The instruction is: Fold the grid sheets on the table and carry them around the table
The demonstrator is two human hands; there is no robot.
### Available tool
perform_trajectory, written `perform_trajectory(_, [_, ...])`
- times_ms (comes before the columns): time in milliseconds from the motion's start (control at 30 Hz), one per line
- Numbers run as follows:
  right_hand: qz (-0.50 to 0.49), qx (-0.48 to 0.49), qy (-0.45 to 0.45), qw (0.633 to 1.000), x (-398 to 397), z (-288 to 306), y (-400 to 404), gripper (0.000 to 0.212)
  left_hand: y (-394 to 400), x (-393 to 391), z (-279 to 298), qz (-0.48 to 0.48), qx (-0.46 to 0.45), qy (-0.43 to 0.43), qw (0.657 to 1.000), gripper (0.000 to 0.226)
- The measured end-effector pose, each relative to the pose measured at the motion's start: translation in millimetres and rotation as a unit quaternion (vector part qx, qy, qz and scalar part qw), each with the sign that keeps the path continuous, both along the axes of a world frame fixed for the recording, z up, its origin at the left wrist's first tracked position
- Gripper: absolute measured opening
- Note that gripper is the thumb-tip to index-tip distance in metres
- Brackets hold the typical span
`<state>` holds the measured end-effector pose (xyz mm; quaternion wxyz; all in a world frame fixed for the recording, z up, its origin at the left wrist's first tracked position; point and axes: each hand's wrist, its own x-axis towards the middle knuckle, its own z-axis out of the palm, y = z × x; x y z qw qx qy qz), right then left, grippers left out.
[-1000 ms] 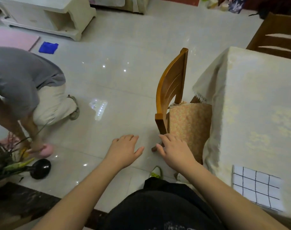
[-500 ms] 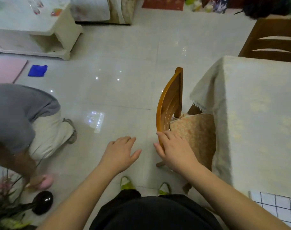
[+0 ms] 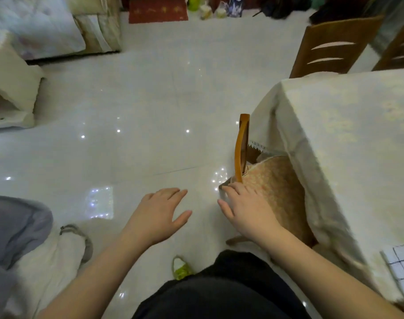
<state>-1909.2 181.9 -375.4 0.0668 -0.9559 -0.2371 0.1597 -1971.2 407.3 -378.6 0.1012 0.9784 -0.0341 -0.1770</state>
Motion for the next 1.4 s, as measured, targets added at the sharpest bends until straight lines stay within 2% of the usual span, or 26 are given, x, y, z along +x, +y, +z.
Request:
perform_trajectory(167, [-0.032,-0.017,0.015,0.999,20.0,-1.0,21.3,0.055,19.5,48.0,-0.4,-0.058,-0.019,0.007,0.998,0.086])
perform_trajectory(333, [-0.083,0.006,0.027,0.996,66.1,-8.6,38.9,0.053,28.9,114.0,-6.0,-0.123,-0.029,0.010,0.992,0.080])
perform_trajectory(500, [-0.125,0.027,0.031,0.991,129.1,-24.0,58.2,0.052,39.7,196.4,-11.5,-0.166,-0.001,0.025,0.986,0.066])
perform_trajectory(667, [-0.146,0.029,0.038,0.988,191.6,-18.9,76.0,0.051,53.9,267.1,5.4,-0.210,0.027,0.035,0.977,0.064])
perform_trajectory(1000, [-0.204,-0.001,0.032,0.978,317.3,-11.4,125.9,0.054,105.8,404.3,-2.1,-0.241,0.028,0.028,0.970,0.072])
perform_trajectory(1167, [-0.235,-0.007,0.047,0.971,393.8,-19.9,177.8,0.054,147.7,493.0,-10.6,-0.265,0.018,0.001,0.964,0.066])
perform_trajectory(1300, [-0.275,-0.014,0.037,0.961,445.4,-10.7,203.1,0.054,178.1,557.9,-5.7,-0.288,0.023,-0.011,0.957,0.074])
perform_trajectory(1400, [-0.308,-0.014,0.030,0.951,479.1,-2.3,202.7,0.054,187.1,609.0,1.3,-0.303,0.020,-0.026,0.952,0.091])
